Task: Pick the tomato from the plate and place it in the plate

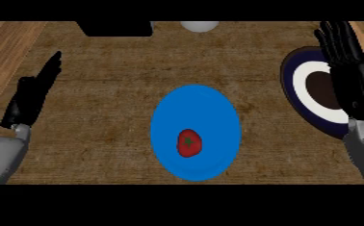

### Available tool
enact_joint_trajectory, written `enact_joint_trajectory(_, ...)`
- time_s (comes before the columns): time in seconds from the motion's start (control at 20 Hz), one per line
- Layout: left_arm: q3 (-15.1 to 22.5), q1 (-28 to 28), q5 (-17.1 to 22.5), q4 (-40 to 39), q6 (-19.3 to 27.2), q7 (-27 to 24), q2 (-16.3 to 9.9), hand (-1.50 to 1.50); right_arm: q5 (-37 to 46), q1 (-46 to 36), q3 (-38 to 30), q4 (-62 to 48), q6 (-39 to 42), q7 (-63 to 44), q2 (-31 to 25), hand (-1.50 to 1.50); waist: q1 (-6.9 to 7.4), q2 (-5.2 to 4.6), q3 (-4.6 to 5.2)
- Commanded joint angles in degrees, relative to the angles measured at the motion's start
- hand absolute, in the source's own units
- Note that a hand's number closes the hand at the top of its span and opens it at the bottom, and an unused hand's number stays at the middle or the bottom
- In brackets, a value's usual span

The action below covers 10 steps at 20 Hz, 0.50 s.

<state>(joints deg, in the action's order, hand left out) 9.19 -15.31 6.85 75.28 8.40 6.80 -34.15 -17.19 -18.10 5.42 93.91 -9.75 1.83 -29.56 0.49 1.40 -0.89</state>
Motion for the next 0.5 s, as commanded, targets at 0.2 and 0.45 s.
enact_joint_trajectory(0.2,0.44,9.76,7.11,1.23,2.81,2.95,12.46,0.00,-2.13,-6.29,0.54,0.26,3.59,-1.12,2.00,1.50,0.84,-1.34,0.95)
enact_joint_trajectory(0.45,3.80,11.23,10.50,2.31,1.15,4.06,19.04,0.00,18.01,-1.38,4.83,-4.30,-16.67,-1.55,5.44,-1.50,0.10,-1.40,0.94)
